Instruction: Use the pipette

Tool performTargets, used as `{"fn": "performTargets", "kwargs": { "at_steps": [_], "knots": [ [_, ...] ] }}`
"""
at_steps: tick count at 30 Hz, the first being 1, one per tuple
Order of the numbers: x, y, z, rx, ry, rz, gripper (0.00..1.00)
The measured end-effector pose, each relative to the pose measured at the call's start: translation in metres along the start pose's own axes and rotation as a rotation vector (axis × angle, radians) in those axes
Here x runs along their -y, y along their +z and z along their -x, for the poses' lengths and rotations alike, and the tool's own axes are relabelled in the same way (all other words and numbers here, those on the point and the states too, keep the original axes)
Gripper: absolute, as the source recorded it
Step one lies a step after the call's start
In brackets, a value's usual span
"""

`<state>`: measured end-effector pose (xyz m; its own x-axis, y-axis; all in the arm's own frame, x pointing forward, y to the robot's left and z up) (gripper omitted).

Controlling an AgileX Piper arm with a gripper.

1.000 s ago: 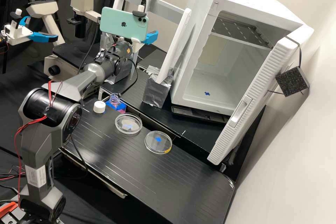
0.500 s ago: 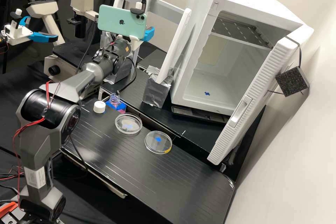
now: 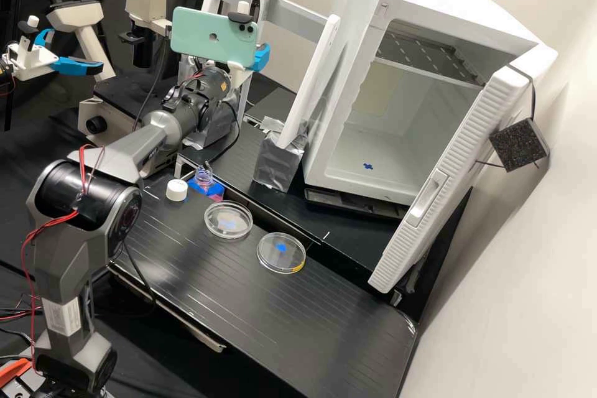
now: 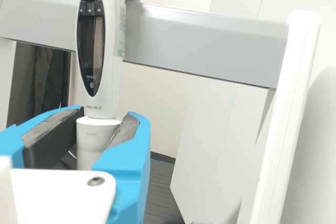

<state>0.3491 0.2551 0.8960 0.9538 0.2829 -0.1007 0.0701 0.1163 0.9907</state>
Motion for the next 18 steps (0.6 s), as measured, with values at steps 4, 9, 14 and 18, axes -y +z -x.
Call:
{"fn": "performTargets", "kwargs": {
  "at_steps": [4, 9, 14, 18],
  "knots": [
    [0.000, -0.001, 0.000, 0.001, 0.001, -0.014, 0.00],
    [-0.001, -0.001, 0.005, -0.002, 0.006, -0.016, 0.00],
    [-0.005, -0.005, 0.012, -0.008, 0.012, -0.016, 0.00],
    [-0.008, -0.007, 0.015, -0.008, 0.016, -0.022, 0.00]
  ]
}}
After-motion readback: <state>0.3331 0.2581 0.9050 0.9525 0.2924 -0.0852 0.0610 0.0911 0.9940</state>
